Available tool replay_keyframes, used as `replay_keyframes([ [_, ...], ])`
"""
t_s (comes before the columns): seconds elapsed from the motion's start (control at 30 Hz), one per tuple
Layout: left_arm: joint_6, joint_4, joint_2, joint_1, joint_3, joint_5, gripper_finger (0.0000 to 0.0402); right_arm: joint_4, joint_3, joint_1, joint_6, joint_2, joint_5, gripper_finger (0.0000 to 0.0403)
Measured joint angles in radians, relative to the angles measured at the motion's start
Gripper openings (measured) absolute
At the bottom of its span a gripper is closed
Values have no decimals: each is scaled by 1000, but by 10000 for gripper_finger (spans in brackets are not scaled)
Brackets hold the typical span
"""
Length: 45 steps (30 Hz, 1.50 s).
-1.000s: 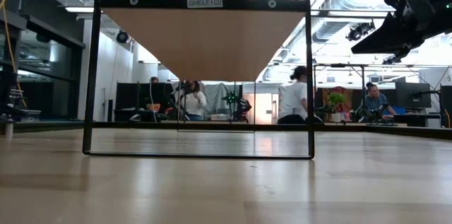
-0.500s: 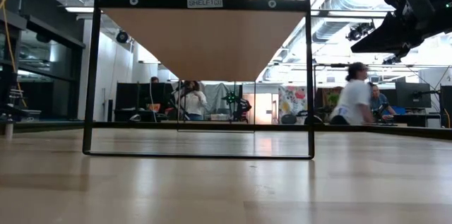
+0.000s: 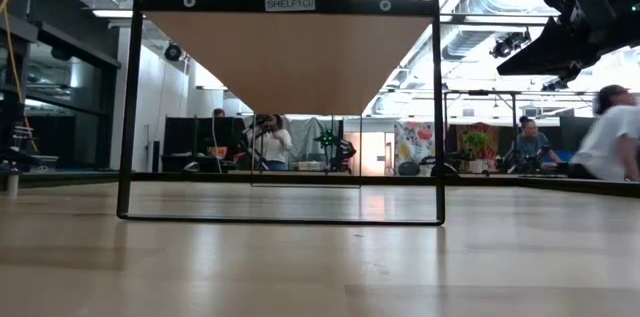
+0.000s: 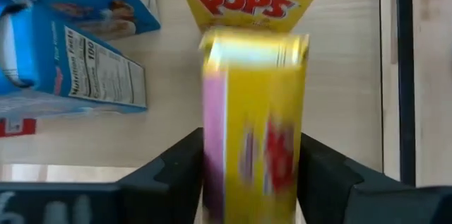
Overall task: Stack cereal on shelf
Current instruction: Put the yellow cereal box and aligned with the yellow cereal box on the shelf
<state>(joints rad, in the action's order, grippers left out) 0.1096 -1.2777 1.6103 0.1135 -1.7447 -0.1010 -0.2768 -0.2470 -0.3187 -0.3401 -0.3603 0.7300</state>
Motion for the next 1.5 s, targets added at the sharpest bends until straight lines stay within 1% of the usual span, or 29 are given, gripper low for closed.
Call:
replay_keyframes([
  [0.2, -10, 3, -12, 0, 0, -17, 212, -3, 0, 0, -3, 0, 0, 0],
  [0.33, -10, 1, -21, 0, 0, -17, 222, -3, 0, 0, -3, 0, 0, 0],
  [0.43, -7, -7, -29, 0, -1, -17, 223, -3, 0, 0, -3, 0, 0, 0],
  [0.53, 0, -73, -37, 0, -25, -17, 221, -2, 0, 0, -3, 0, 0, 0],
  [0.77, 89, -159, -63, 0, -91, -17, 220, -1, 0, 0, -3, 0, 0, 0],
  [0.83, 116, -182, -80, 1, -90, -19, 217, -1, 0, 0, -3, 0, 0, 0],
  [0.9, 153, -170, -100, 9, -76, -48, 211, -3, 0, 0, -3, 0, 0, 0],
  [1.03, 277, -159, -147, 61, 2, -195, 186, -5, 0, 0, -3, 0, -1, 0],
  [1.1, 345, -133, -178, 98, 71, -265, 167, -8, 0, 0, -2, 0, -1, 0],
  [1.17, 402, -78, -214, 143, 153, -311, 143, -12, 0, 0, -1, 0, -2, 0],
  [1.27, 459, 12, -267, 210, 285, -325, 99, -11, 0, 0, -1, 0, -3, 0],
  [1.33, 482, 81, -296, 251, 369, -326, 63, -11, 0, 0, -7, 0, -4, 0],
  [1.4, 491, 179, -323, 285, 453, -351, 24, -12, 0, 0, -20, 0, -4, 0],
  [1.47, 484, 299, -349, 314, 533, -393, 7, -11, 0, 0, -22, 0, -4, 0],
  [1.5, 470, 361, -362, 326, 575, -418, 9, -11, 0, 0, -22, 0, -4, 0],
])
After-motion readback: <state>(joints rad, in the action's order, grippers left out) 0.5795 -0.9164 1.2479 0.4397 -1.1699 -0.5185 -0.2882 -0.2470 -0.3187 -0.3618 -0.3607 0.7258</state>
